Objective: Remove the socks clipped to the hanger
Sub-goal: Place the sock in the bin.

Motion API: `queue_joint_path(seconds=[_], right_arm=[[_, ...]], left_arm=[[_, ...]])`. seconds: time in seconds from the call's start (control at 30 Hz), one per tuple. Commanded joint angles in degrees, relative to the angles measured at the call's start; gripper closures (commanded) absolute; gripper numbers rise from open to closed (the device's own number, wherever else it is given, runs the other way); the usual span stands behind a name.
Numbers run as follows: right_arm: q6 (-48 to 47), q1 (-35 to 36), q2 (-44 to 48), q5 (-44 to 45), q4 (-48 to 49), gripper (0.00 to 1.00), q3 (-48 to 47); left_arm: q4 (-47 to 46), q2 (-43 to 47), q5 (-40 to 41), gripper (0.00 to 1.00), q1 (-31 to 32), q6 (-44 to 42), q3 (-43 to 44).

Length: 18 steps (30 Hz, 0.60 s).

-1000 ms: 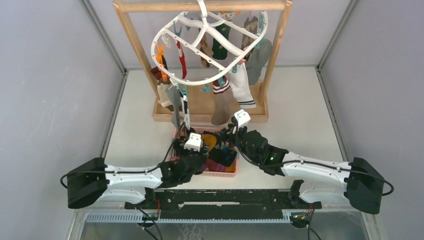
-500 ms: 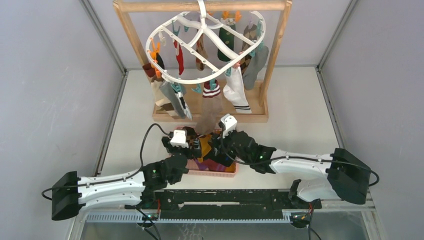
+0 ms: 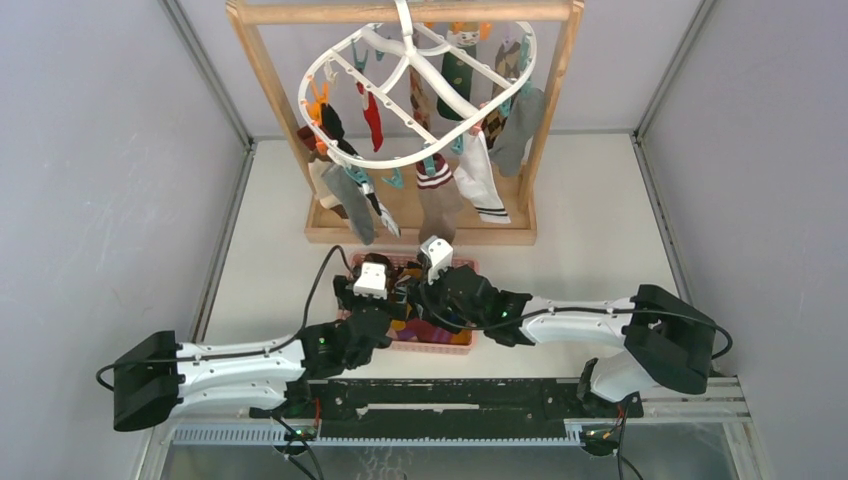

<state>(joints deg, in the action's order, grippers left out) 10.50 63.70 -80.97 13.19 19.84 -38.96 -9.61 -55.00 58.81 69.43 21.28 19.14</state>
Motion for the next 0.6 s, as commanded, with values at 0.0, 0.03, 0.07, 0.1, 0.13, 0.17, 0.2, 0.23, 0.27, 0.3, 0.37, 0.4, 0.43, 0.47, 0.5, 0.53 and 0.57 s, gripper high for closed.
queue_joint_path(seconds=[0.0, 0.03, 0.07, 0.1, 0.13, 0.17, 0.2, 0.23, 0.27, 0.3, 0.37, 0.4, 0.43, 0.47, 0.5, 0.53, 0.57], right_arm=[[1.9, 0.4, -3.1, -5.1, 3.8, 0.36, -2.6], [2.1, 0.4, -4.2, -5.1, 3.8, 0.39, -3.1], [2.3, 0.3, -5.1, -5.0, 3.8, 0.42, -3.4], [2.7, 0.3, -6.1, -4.6, 4.0, 0.45, -3.8], [3.0, 0.1, -6.9, -4.2, 4.3, 0.48, -3.9], [3.4, 0.0, -7.5, -3.5, 4.6, 0.50, -4.0], [3.7, -0.2, -8.0, -2.5, 4.9, 0.53, -4.1], [4.0, -0.3, -8.6, -1.5, 4.8, 0.57, -4.4], [4.4, -0.6, -9.6, -0.2, 4.4, 0.59, -4.7], [4.7, -0.9, -10.4, 0.7, 3.8, 0.62, -5.3], [5.3, -1.7, -12.3, 1.5, 2.4, 0.65, -6.5], [5.6, -2.1, -13.2, 1.5, 2.2, 0.66, -6.9], [6.1, -2.5, -13.9, 1.2, 2.1, 0.66, -6.9], [6.4, -2.7, -14.4, 1.1, 2.3, 0.67, -6.7], [6.5, -2.8, -14.8, 1.1, 3.1, 0.67, -6.2], [6.7, -2.8, -15.1, 1.0, 4.2, 0.67, -5.5], [7.1, -2.8, -15.3, 0.8, 5.3, 0.66, -4.8]], left_arm=[[-0.6, 2.6, 0.8, 0.00, 0.2, 2.2, -0.7], [-0.4, 3.2, 0.8, 0.00, 0.2, 2.3, -0.8], [-0.2, 3.8, 0.8, 0.00, 0.2, 2.4, -1.1], [0.0, 4.1, 0.8, 0.00, 0.2, 2.4, -1.2], [0.1, 4.4, 0.8, 0.00, 0.2, 2.5, -1.2], [0.2, 4.6, 0.8, 0.00, 0.2, 2.4, -1.2], [0.1, 4.7, 0.8, 0.00, 0.2, 2.4, -1.2], [-0.1, 4.8, 0.8, 0.00, 0.2, 2.4, -1.2], [-0.3, 4.6, 0.8, 0.00, 0.2, 2.2, -1.2], [-0.4, 4.4, 0.9, 0.00, 0.3, 2.2, -1.1], [-0.5, 4.1, 1.4, 0.00, 0.3, 2.3, -1.0], [-0.6, 4.1, 1.7, 0.00, 0.3, 2.4, -1.2], [-0.9, 4.3, 1.8, 0.00, 0.2, 2.4, -1.4], [-1.2, 4.4, 1.9, 0.00, 0.3, 2.4, -1.7], [-1.7, 4.8, 1.9, 0.00, 0.3, 2.4, -2.1], [-2.6, 5.0, 1.7, 0.00, 0.3, 2.0, -2.4], [-3.2, 5.1, 1.6, 0.00, 0.3, 1.9, -2.8]])
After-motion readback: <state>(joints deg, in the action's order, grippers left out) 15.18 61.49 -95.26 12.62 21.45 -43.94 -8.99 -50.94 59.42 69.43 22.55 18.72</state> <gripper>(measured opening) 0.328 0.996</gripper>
